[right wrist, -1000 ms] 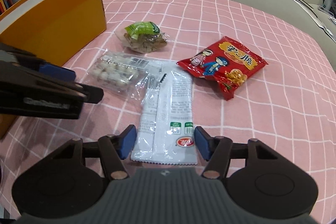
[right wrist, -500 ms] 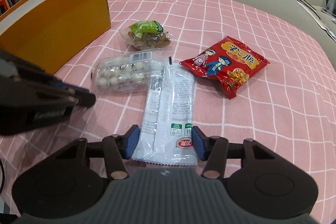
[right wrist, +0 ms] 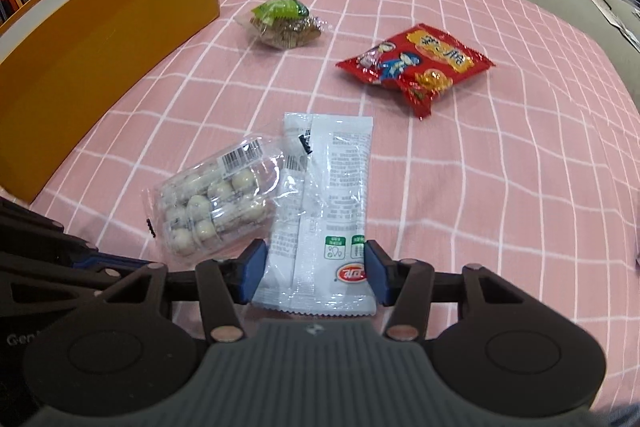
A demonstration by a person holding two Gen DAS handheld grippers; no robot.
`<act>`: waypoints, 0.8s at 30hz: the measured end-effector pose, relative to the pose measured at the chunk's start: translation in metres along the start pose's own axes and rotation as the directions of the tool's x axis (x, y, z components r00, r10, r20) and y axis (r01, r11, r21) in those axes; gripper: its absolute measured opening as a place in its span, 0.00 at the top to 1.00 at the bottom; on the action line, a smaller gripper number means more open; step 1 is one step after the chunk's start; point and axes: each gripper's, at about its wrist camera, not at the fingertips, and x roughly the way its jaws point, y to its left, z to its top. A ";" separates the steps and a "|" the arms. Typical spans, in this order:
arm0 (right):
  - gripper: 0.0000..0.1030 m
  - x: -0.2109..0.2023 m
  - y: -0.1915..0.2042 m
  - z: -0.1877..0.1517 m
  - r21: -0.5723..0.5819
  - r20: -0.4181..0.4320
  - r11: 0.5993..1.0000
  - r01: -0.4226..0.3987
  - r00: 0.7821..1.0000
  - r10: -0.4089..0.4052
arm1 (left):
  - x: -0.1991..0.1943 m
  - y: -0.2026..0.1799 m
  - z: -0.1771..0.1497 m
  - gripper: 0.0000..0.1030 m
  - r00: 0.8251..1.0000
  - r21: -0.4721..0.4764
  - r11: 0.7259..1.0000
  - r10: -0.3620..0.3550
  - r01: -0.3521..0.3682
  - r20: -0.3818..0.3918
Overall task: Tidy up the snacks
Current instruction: 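Grasp the long white packet with right tool while left grasps the clear egg pack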
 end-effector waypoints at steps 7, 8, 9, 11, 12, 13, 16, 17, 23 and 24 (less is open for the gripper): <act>0.43 -0.010 -0.007 -0.006 0.038 0.010 0.998 -0.048 0.999 0.048 | -0.014 -0.004 0.001 0.50 1.000 0.118 0.993 -0.014 0.011 0.021; 0.41 -0.011 -0.010 -0.006 0.054 0.019 0.997 -0.064 0.998 0.063 | -0.016 -0.004 0.003 0.45 0.999 0.145 0.989 -0.009 0.005 0.031; 0.40 -0.011 -0.012 -0.005 0.061 0.025 0.996 -0.071 0.997 0.070 | -0.017 -0.005 0.005 0.37 0.999 0.170 0.985 -0.005 -0.002 0.041; 0.40 -0.010 -0.013 -0.004 0.050 0.028 0.996 -0.070 0.997 0.068 | -0.020 -0.007 0.010 0.31 0.998 0.228 0.974 -0.005 -0.008 0.057; 0.40 -0.009 -0.013 -0.004 0.038 0.026 0.997 -0.065 0.998 0.064 | -0.018 -0.008 0.014 0.28 0.998 0.262 0.965 -0.008 -0.008 0.058; 0.40 -0.009 -0.013 -0.004 0.023 0.025 0.998 -0.058 0.998 0.057 | -0.016 -0.010 0.017 0.26 0.998 0.297 0.955 -0.007 -0.010 0.056; 0.39 -0.012 -0.019 -0.004 0.010 0.033 0.999 -0.047 0.998 0.046 | -0.008 -0.017 0.024 0.24 0.998 0.415 0.909 0.017 -0.041 0.062; 0.39 -0.012 -0.021 -0.004 0.013 0.034 0.999 -0.047 0.998 0.047 | -0.004 -0.020 0.025 0.24 0.998 0.456 0.888 0.021 -0.050 0.067; 0.39 -0.005 -0.028 -0.006 0.036 0.010 0.999 -0.019 1.000 0.018 | 0.013 -0.030 0.031 0.22 0.997 0.598 0.799 0.033 -0.067 0.068; 0.39 -0.005 -0.030 -0.007 0.044 0.010 0.999 -0.018 1.000 0.018 | 0.016 -0.029 0.033 0.22 0.997 0.597 0.799 0.035 -0.068 0.066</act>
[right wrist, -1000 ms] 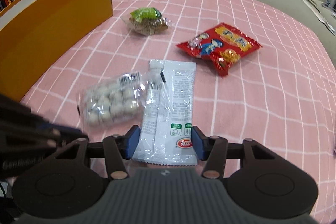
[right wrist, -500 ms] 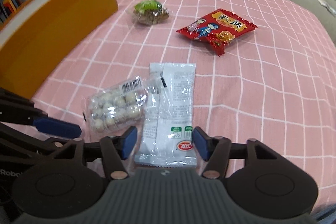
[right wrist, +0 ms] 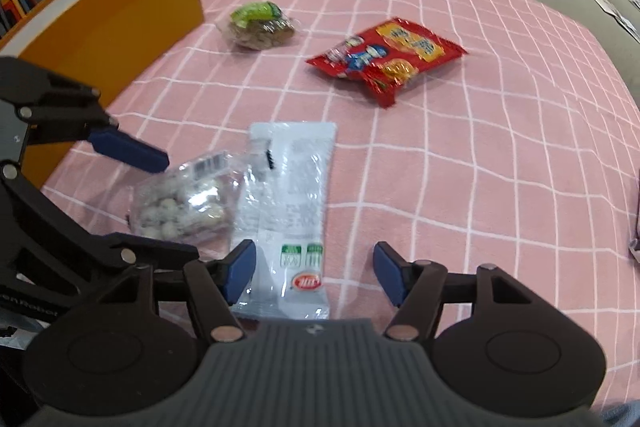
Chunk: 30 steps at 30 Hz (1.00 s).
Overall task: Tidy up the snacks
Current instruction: 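Grasp the long white packet with right tool while left grasps the clear egg pack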
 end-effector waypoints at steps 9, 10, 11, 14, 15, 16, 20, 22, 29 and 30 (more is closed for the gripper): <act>0.39 -0.001 -0.003 0.000 0.011 0.016 1.000 0.008 1.000 -0.009 | 0.005 0.013 -0.006 0.34 0.999 -0.104 0.993 -0.047 0.049 0.027; 0.39 -0.001 -0.001 0.001 0.000 0.021 1.000 0.014 1.000 -0.014 | 0.005 0.013 -0.007 0.35 0.999 -0.120 0.992 -0.026 0.028 0.018; 0.39 -0.001 0.000 0.001 -0.015 0.027 1.000 0.020 0.999 -0.020 | 0.004 0.014 -0.007 0.35 1.000 -0.143 0.990 0.006 -0.006 0.000; 0.36 -0.002 0.006 0.002 -0.043 0.048 0.999 0.000 0.999 0.002 | 0.001 0.024 -0.012 0.37 0.994 -0.253 0.961 0.097 -0.109 -0.059; 0.33 -0.002 0.009 0.003 -0.052 0.053 0.999 0.001 0.999 0.002 | -0.001 0.030 -0.014 0.37 0.991 -0.304 0.944 0.107 -0.126 -0.077; 0.31 0.000 0.012 0.004 -0.062 0.058 0.998 0.005 0.998 -0.001 | -0.003 0.036 -0.017 0.37 0.991 -0.353 0.927 0.109 -0.131 -0.082; 0.23 0.009 0.024 0.011 -0.082 0.069 0.997 0.004 0.998 0.002 | -0.010 0.050 -0.027 0.37 0.992 -0.458 0.880 0.106 -0.127 -0.072; 0.23 0.014 0.029 0.014 -0.088 0.062 0.996 0.005 0.998 0.000 | -0.012 0.050 -0.031 0.37 0.988 -0.466 0.872 0.131 -0.152 -0.077; 0.20 0.025 0.034 0.017 -0.079 0.046 0.995 0.056 0.998 -0.053 | -0.011 0.052 -0.035 0.30 0.986 -0.489 0.856 0.149 -0.166 -0.073; 0.19 0.025 0.034 0.016 -0.082 0.054 0.995 0.061 0.997 -0.057 | -0.011 0.052 -0.035 0.29 0.984 -0.487 0.856 0.159 -0.175 -0.074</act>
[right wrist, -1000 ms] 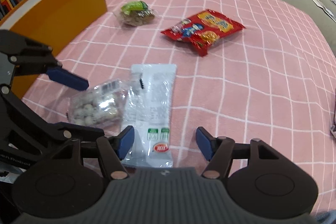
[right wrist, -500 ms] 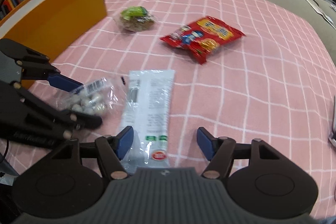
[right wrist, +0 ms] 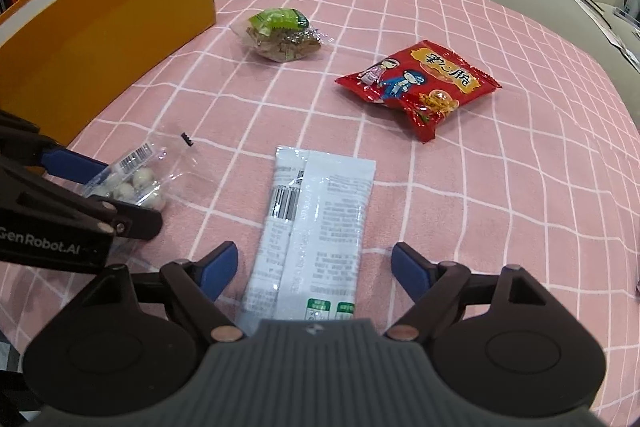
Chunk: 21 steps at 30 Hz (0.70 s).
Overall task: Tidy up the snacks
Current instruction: 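Grasp the long white packet with right tool while left grasps the clear egg pack, then carry the white packet and egg pack into the shoebox and release both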
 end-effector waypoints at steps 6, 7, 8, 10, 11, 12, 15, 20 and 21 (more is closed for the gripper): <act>0.21 0.001 -0.001 0.000 0.006 0.004 1.000 -0.010 1.000 0.010 | 0.000 -0.001 0.001 0.33 1.000 0.002 1.000 0.016 -0.016 -0.003; 0.26 0.000 -0.001 -0.001 0.007 0.008 1.000 -0.010 1.000 0.009 | 0.000 -0.001 0.001 0.34 1.000 -0.001 1.000 0.015 -0.015 0.001; 0.28 -0.002 0.000 -0.001 0.001 0.015 1.000 -0.006 1.000 0.006 | 0.000 -0.001 0.000 0.34 1.000 -0.003 1.000 0.015 -0.015 0.007; 0.41 -0.005 0.002 -0.002 -0.017 0.028 1.000 0.002 1.000 -0.001 | -0.001 -0.001 -0.002 0.36 1.000 -0.006 1.000 0.015 -0.015 0.010; 0.44 -0.006 0.003 -0.002 -0.025 0.030 1.000 0.003 1.000 -0.002 | -0.003 0.000 -0.002 0.37 1.000 -0.009 1.000 0.014 -0.014 0.008; 0.52 -0.006 0.003 -0.001 -0.023 0.028 1.000 -0.015 0.999 0.016 | -0.003 0.000 -0.001 0.37 1.000 -0.014 1.000 0.012 -0.012 0.008; 0.53 -0.007 0.006 -0.001 -0.021 0.029 1.000 -0.019 0.999 0.020 | -0.004 0.002 -0.001 0.38 1.000 -0.036 0.999 0.004 -0.003 0.011; 0.55 -0.008 0.006 0.000 0.007 0.030 1.000 -0.030 0.999 0.030 | -0.010 0.005 -0.004 0.39 0.999 -0.089 0.996 -0.025 0.027 0.024; 0.55 -0.009 0.005 0.000 0.017 0.028 0.999 -0.040 0.999 0.039 | -0.013 0.005 -0.004 0.39 0.999 -0.095 0.995 -0.030 0.032 0.032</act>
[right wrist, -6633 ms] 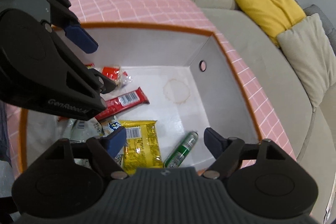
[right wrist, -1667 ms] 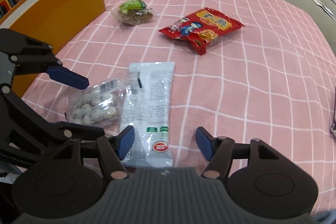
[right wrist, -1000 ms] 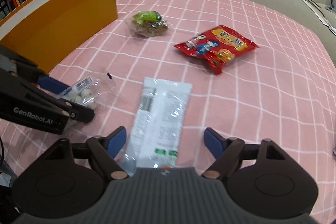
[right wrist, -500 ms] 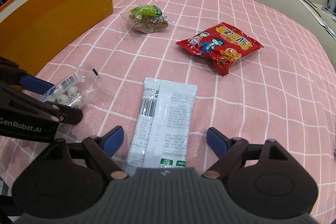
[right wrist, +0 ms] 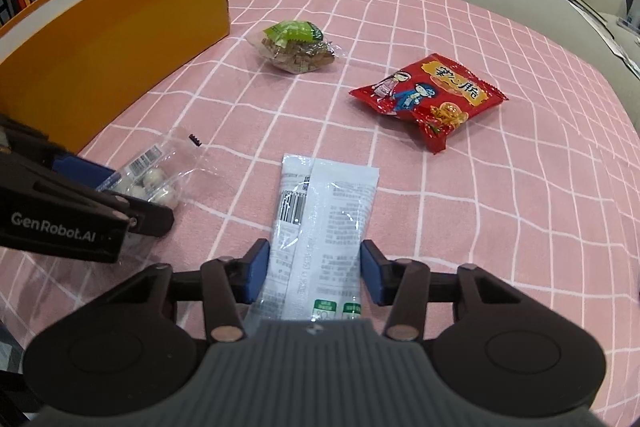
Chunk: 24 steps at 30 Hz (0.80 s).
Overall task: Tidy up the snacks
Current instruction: 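Carry the white packet and egg pack into the shoebox and release both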
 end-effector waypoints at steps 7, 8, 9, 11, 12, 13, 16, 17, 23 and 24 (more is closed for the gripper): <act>0.56 -0.031 -0.001 0.003 0.068 0.065 0.997 -0.043 0.997 0.039 | -0.037 -0.002 -0.001 0.39 0.996 -0.044 0.998 -0.049 0.052 0.073; 0.56 -0.038 0.000 0.005 0.076 0.079 0.996 -0.050 0.996 0.044 | -0.045 -0.002 0.000 0.39 0.994 -0.053 0.997 -0.057 0.062 0.089; 0.56 -0.045 0.000 0.006 0.078 0.095 0.995 -0.057 0.994 0.049 | -0.055 -0.002 0.001 0.39 0.992 -0.058 0.996 -0.064 0.071 0.111; 0.56 -0.060 0.004 0.011 0.073 0.129 0.995 -0.073 0.990 0.063 | -0.075 -0.002 0.003 0.39 0.986 -0.056 0.995 -0.069 0.078 0.152; 0.56 -0.067 0.006 0.014 0.064 0.144 0.995 -0.081 0.987 0.071 | -0.085 -0.001 0.003 0.39 0.982 -0.053 0.996 -0.068 0.078 0.174; 0.56 -0.074 0.010 0.017 0.053 0.159 0.994 -0.093 0.984 0.083 | -0.097 0.002 0.004 0.39 0.978 -0.052 0.996 -0.066 0.078 0.198; 0.57 -0.093 0.022 0.032 0.012 0.195 0.990 -0.141 0.971 0.135 | -0.123 0.019 0.008 0.39 0.970 -0.067 0.994 -0.067 0.085 0.232; 0.57 -0.097 0.027 0.037 -0.003 0.202 0.988 -0.154 0.968 0.151 | -0.133 0.027 0.010 0.39 0.968 -0.072 0.994 -0.064 0.083 0.241; 0.57 -0.107 0.057 0.079 -0.060 0.201 0.967 -0.249 0.945 0.256 | -0.168 0.076 0.022 0.39 0.966 -0.081 0.997 0.009 0.013 0.259; 0.57 -0.106 0.064 0.087 -0.069 0.195 0.962 -0.263 0.943 0.272 | -0.171 0.085 0.025 0.39 0.967 -0.086 0.996 0.026 -0.004 0.254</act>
